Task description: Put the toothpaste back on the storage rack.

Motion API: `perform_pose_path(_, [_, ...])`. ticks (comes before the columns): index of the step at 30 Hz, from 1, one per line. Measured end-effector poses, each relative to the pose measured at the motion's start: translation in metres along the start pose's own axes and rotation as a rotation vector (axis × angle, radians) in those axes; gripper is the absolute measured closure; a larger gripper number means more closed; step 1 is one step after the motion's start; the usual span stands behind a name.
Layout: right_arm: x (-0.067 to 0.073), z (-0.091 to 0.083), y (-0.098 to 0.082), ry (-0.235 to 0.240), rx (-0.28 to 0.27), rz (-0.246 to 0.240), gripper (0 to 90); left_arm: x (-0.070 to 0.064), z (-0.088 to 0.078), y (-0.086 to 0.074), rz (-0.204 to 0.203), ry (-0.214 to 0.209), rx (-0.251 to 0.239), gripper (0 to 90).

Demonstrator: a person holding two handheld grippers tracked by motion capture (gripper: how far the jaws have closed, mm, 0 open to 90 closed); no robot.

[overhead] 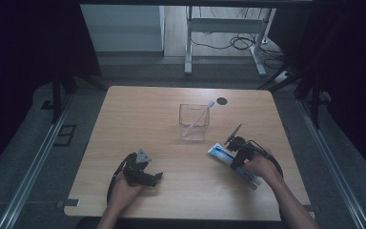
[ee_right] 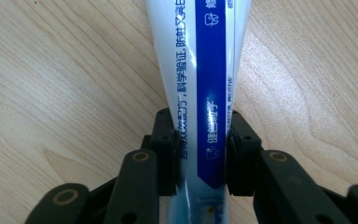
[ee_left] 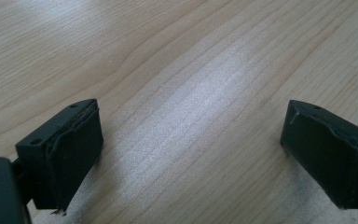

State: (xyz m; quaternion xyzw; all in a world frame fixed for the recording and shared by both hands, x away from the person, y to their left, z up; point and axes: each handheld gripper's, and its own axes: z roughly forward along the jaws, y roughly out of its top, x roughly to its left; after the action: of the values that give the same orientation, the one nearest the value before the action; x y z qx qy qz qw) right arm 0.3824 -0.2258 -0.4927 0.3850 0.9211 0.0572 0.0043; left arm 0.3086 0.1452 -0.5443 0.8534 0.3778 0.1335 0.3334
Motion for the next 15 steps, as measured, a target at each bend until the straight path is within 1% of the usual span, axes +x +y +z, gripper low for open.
perform_pose_path(5, [-0.001,-0.002,-0.005,0.012,-0.017,0.005,70.9,0.000,0.000,0.000,0.000,0.000,0.000,5.5])
perform_pose_path(8, [-0.001,-0.003,-0.008,0.011,-0.036,0.007,70.9,0.000,0.000,0.000,0.000,0.000,0.000,5.5])
perform_pose_path(9, [-0.001,-0.003,-0.009,0.007,-0.043,0.000,70.9,0.000,0.000,0.000,0.000,0.000,0.000,5.5])
perform_pose_path(15, [-0.002,-0.008,-0.013,0.004,-0.092,0.009,71.0,0.000,0.000,0.000,0.000,0.000,0.000,5.5])
